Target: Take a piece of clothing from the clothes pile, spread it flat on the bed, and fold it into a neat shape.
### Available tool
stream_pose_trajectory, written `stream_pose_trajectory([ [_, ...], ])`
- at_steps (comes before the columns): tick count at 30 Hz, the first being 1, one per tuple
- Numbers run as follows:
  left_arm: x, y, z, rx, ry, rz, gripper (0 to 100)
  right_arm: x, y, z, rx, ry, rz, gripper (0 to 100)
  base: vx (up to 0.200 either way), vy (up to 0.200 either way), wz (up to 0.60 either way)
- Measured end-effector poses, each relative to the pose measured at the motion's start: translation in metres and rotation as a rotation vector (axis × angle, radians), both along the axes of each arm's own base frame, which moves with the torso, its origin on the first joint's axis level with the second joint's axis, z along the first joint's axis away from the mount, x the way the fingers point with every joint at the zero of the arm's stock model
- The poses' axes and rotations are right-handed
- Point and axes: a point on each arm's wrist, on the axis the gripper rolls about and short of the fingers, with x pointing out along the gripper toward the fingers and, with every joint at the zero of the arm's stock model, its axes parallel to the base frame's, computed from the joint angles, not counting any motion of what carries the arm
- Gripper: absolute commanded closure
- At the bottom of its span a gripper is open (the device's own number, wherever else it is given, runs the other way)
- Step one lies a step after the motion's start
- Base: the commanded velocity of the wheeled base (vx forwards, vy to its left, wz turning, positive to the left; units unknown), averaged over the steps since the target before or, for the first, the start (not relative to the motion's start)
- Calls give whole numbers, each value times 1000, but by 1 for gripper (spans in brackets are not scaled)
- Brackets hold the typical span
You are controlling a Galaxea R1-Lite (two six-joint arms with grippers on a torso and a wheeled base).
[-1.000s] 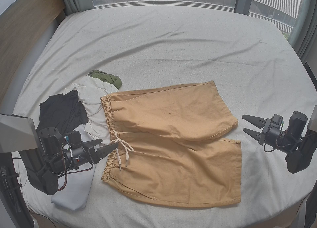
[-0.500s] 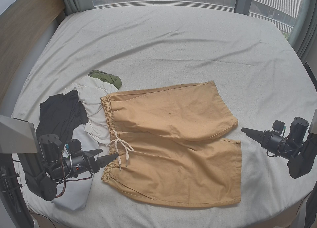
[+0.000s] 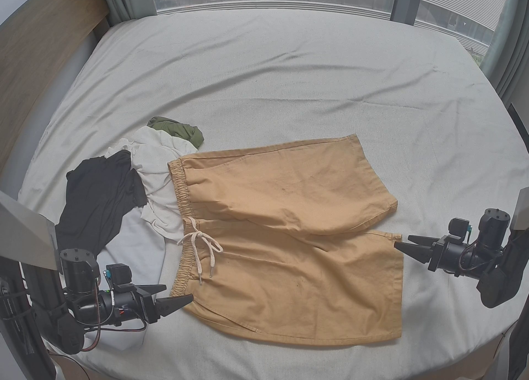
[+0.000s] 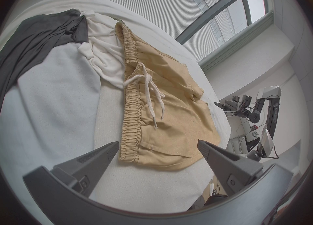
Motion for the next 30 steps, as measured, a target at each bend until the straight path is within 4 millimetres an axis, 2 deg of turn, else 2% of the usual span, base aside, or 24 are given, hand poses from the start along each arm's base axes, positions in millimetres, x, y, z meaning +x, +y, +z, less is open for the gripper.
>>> stream_pose_trajectory([
  [20,4,0,-18,12,74,14,0,0,1,-2,0,7,0,0,0,0,0],
  [24,6,0,-23,14,85,15,0,8,-2,1,-1,-17,-19,0,0,0,0],
  [30,6,0,-26,13,100,13,0,19,-7,-7,-6,-10,-60,0,0,0,0],
])
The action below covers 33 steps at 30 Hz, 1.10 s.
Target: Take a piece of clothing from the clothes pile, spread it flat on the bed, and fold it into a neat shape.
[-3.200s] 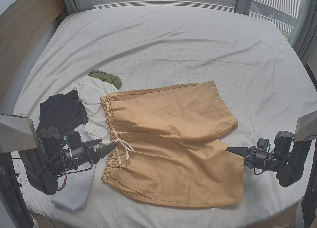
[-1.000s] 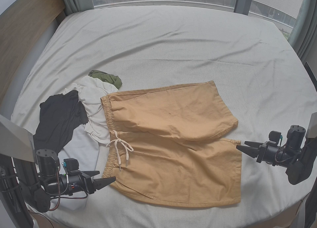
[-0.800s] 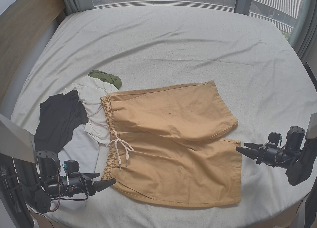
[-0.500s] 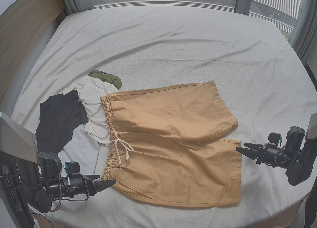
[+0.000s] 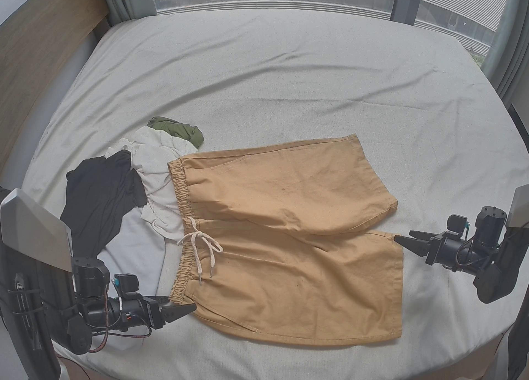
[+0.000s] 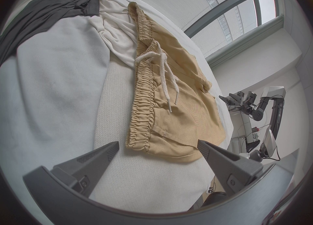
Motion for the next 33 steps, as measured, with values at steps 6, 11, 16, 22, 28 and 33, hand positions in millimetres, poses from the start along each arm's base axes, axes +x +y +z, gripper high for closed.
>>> stream_pose_trajectory([
  [6,1,-2,-1,-3,6,-6,0,2,-1,-4,1,9,-2,0,0,0,0],
  [11,4,-2,-2,-11,2,-2,0,2,-1,-5,1,15,-2,0,0,0,0],
  [16,9,-3,-2,-25,-1,11,100,2,-1,-5,2,16,-1,0,0,0,0],
  [22,13,-3,-4,-25,-7,12,100,2,-1,-7,1,20,-3,0,0,0,0],
  [28,14,-3,-5,-26,-6,15,100,0,-2,-8,1,29,-4,0,0,0,0],
  [33,14,-3,-5,-26,-6,13,100,-11,-1,-13,2,76,-4,0,0,0,0],
])
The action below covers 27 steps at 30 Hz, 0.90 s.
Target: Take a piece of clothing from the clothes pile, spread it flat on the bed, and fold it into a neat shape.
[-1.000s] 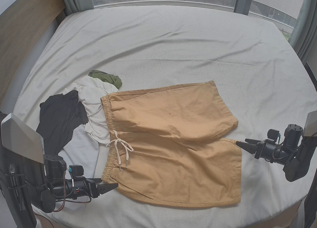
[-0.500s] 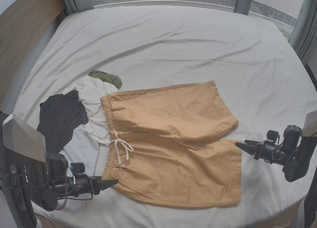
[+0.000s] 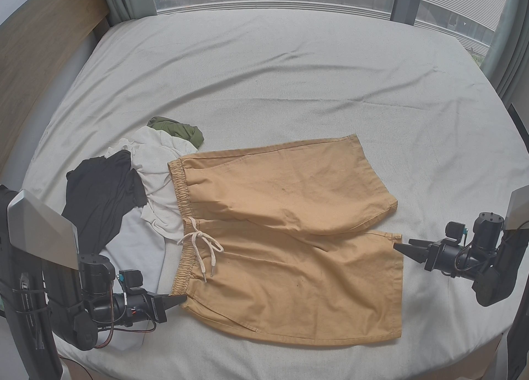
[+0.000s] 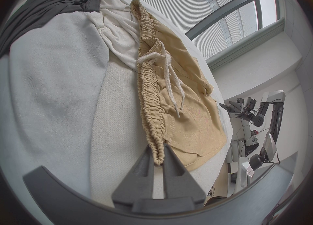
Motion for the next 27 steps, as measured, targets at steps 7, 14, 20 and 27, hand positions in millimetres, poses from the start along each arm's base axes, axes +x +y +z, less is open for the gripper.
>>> stream_pose_trajectory([
  [7,0,-1,0,0,-3,-6,100,-23,5,-10,3,99,15,0,0,0,0],
  [14,0,-3,0,-1,-4,-15,100,-50,12,-20,-49,176,70,0,0,0,0],
  [20,0,-4,0,-1,-3,-20,100,-64,12,-38,-124,268,130,0,0,0,0],
  [27,0,-4,-1,0,-3,-22,100,-73,11,-48,-158,344,166,0,0,0,0],
])
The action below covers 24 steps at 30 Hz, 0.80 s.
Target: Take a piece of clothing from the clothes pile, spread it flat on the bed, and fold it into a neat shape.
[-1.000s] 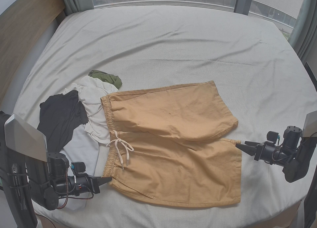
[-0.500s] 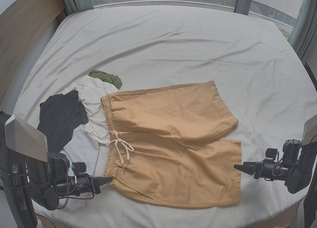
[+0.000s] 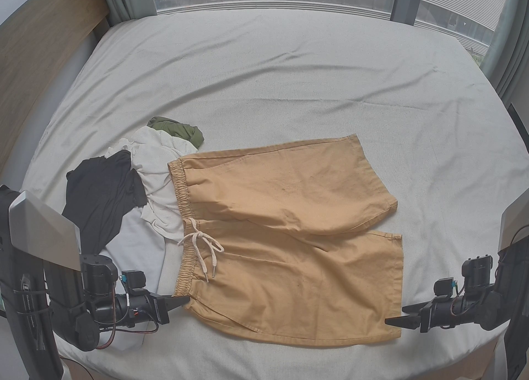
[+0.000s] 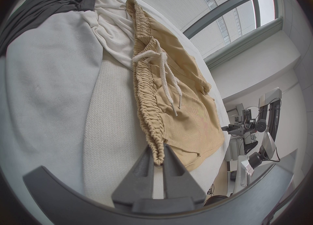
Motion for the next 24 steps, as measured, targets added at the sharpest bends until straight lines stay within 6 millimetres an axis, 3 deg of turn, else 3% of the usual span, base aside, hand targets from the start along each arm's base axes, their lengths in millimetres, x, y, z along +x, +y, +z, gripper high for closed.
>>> stream_pose_trajectory([
  [22,0,0,-1,0,2,-3,100,-3,8,-7,0,54,42,0,0,0,0],
  [23,0,0,-1,-1,3,-3,100,-3,9,-8,0,58,44,100,0,0,0],
  [24,0,0,-1,0,3,-4,100,-4,9,-8,0,60,44,100,0,0,0],
])
